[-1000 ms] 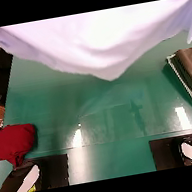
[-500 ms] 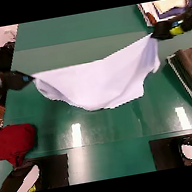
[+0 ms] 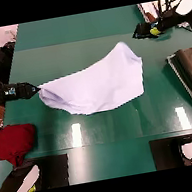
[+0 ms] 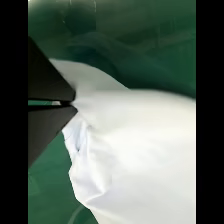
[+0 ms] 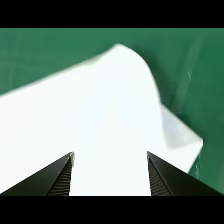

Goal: Fold the shirts.

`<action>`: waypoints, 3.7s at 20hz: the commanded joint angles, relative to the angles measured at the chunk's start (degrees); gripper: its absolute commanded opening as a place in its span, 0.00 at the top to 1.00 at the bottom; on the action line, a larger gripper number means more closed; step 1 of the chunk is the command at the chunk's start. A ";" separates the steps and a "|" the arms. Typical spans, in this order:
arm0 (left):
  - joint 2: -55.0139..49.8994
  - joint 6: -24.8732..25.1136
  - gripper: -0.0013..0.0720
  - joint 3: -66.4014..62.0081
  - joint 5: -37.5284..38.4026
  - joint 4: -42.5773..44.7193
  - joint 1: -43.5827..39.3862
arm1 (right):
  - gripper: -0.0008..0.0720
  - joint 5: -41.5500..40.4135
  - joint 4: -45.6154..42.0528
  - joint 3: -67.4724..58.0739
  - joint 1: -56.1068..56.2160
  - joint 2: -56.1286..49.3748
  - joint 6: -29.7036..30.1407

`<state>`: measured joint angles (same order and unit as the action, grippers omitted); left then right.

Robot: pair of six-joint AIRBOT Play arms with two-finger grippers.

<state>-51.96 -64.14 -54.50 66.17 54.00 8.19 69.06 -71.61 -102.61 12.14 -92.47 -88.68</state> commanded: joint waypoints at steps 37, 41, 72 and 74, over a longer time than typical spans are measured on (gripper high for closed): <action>0.61 -2.12 0.95 -53.11 6.71 -0.55 0.09 | 0.97 -5.22 21.86 16.55 -10.58 41.00 0.72; 0.76 -6.64 0.95 -65.07 8.04 -4.37 0.07 | 0.97 2.16 21.90 6.67 -16.68 44.09 0.72; -42.12 -4.42 0.77 -35.91 -3.78 -6.23 0.02 | 0.89 -3.65 7.72 5.22 -6.38 -7.96 -4.42; -42.12 -4.48 0.21 -36.00 -2.80 -5.95 0.22 | 0.41 -4.87 8.20 4.74 -6.95 -7.91 -4.39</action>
<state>-92.40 -68.77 -90.56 64.03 47.75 8.34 69.56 -64.27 -97.62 5.41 -99.00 -93.25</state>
